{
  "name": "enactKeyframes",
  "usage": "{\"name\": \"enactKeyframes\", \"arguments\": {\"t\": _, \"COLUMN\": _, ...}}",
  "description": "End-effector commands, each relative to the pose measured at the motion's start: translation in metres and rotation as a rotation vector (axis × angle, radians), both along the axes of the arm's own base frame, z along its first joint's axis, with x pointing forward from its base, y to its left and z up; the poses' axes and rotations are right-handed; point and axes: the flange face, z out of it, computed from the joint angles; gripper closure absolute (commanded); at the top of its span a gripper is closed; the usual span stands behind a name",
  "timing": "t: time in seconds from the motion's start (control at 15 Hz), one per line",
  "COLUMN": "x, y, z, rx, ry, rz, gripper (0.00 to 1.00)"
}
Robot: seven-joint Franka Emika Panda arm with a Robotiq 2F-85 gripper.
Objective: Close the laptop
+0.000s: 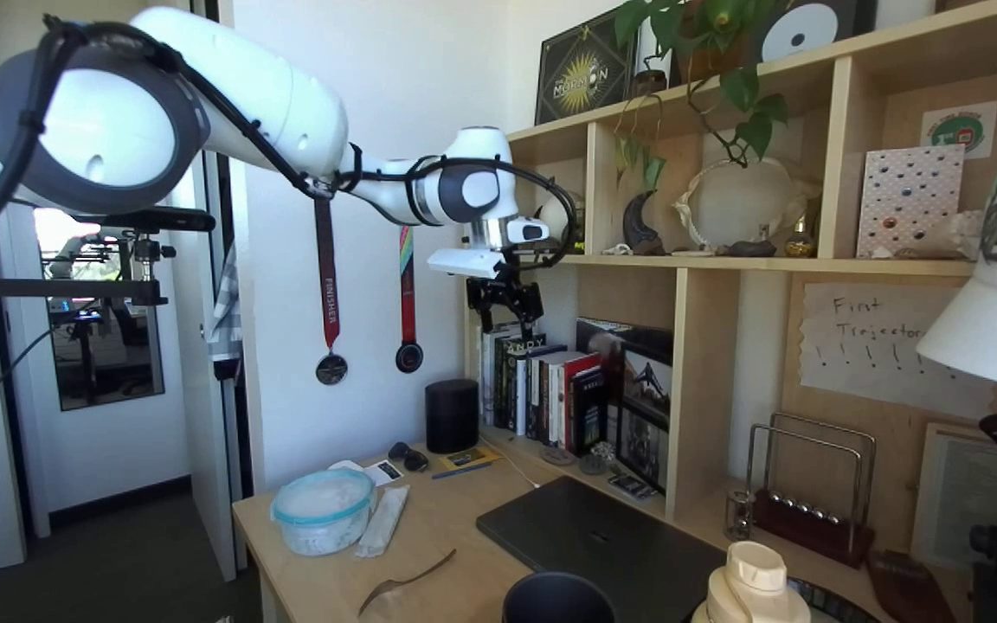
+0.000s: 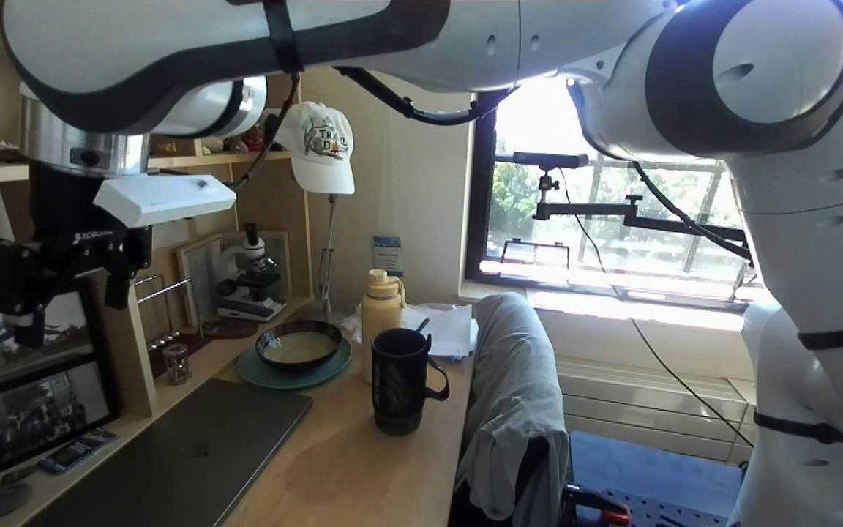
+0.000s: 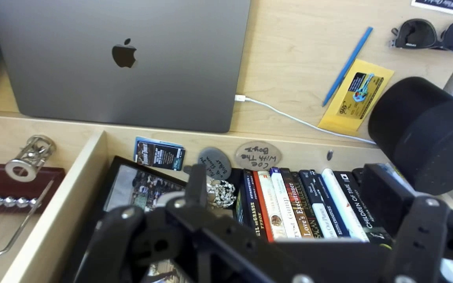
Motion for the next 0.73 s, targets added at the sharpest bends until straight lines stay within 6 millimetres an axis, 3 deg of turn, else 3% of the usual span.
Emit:
{"name": "enactKeyframes", "arguments": {"t": 0.0, "x": -0.008, "y": 0.008, "z": 0.029, "rx": -0.071, "ry": 0.032, "rz": 0.021, "gripper": 0.00}}
{"name": "enactKeyframes", "arguments": {"t": 0.33, "x": -0.010, "y": 0.021, "z": 0.041, "rx": -0.065, "ry": 0.030, "rz": 0.051, "gripper": 0.00}}
{"name": "enactKeyframes", "arguments": {"t": 0.67, "x": -0.011, "y": 0.023, "z": 0.039, "rx": -0.062, "ry": 0.028, "rz": 0.049, "gripper": 0.00}}
